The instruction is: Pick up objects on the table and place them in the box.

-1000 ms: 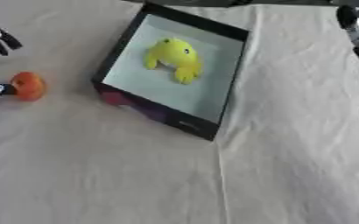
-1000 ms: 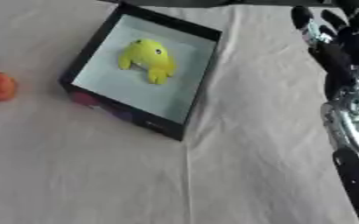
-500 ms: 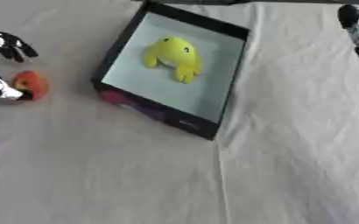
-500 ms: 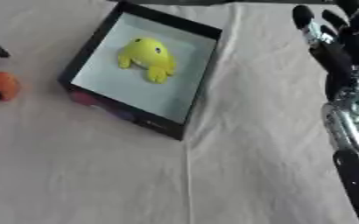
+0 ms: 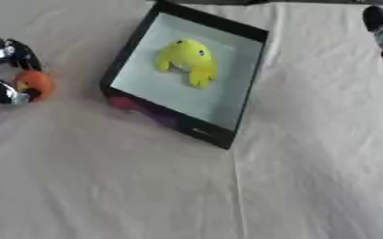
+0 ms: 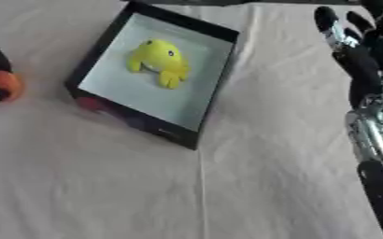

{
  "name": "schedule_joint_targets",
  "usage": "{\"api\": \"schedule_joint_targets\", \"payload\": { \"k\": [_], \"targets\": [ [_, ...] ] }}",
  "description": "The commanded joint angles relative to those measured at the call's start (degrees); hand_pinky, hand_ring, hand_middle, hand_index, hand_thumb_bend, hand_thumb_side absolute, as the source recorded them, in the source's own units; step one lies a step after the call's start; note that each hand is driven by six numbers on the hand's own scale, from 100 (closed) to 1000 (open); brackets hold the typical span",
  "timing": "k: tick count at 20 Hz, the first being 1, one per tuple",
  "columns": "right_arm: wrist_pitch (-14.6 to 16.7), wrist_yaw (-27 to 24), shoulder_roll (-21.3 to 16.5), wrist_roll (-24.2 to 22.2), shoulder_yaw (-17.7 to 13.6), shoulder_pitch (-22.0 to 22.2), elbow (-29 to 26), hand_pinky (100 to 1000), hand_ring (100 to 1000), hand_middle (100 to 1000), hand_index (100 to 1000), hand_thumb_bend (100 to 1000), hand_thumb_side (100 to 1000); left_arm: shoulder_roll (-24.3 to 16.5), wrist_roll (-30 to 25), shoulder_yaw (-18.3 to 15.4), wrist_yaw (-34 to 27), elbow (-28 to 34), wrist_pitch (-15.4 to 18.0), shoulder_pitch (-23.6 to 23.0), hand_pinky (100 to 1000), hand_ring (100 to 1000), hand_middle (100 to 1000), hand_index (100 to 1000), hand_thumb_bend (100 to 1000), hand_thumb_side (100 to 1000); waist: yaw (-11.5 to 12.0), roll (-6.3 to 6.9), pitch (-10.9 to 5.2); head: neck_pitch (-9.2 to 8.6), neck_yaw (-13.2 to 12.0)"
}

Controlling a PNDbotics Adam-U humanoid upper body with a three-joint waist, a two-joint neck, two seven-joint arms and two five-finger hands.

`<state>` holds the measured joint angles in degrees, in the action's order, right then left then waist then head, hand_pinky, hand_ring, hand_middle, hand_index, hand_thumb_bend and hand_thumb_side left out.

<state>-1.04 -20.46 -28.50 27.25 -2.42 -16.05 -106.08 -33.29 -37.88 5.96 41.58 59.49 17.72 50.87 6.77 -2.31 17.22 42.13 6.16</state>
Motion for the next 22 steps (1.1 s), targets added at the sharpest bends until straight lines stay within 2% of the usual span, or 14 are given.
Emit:
{"api": "schedule_joint_targets", "payload": {
  "k": [1, 7, 12, 17, 22],
  "targets": [
    [0.15, 0.18, -1.26, 0.11, -0.46, -0.18, -0.93, 928, 903, 929, 852, 705, 332, -1.96, 0.59, -0.87, -1.15, 3.65, -0.55, 1.06, 774, 703, 686, 592, 241, 100, 0.15, 0.04, -0.96, -0.27, -0.01],
    [0.14, -0.02, -1.61, -0.01, -0.39, -0.33, -1.24, 928, 902, 928, 852, 705, 335, -2.29, 3.12, -1.47, -4.23, 11.87, -1.96, 5.09, 769, 691, 681, 588, 239, 100, 0.35, -0.16, -1.45, 0.08, -0.32],
    [0.07, -0.28, -2.0, -0.11, -0.24, -0.56, -1.33, 927, 903, 928, 852, 704, 337, -1.38, 3.24, -0.45, -5.23, 12.98, -2.23, 9.8, 766, 688, 677, 566, 241, 100, 0.38, 0.01, -1.94, 0.36, -0.73],
    [-0.05, -0.53, -2.09, -0.13, -0.1, -0.82, -1.03, 927, 903, 929, 852, 703, 336, 2.03, 3.95, 0.52, -4.99, 14.25, -1.87, 14.35, 762, 686, 675, 554, 251, 100, 0.34, 0.16, -2.16, 0.31, -1.12],
    [-0.1, -0.97, -1.75, -0.05, 0.19, -1.55, -0.66, 927, 904, 930, 853, 700, 342, 7.12, 6.71, 1.24, 0.87, 15.52, -2.19, 17.65, 758, 686, 673, 553, 271, 100, -0.08, 0.22, -2.23, 0.09, -2.26]
  ]
}}
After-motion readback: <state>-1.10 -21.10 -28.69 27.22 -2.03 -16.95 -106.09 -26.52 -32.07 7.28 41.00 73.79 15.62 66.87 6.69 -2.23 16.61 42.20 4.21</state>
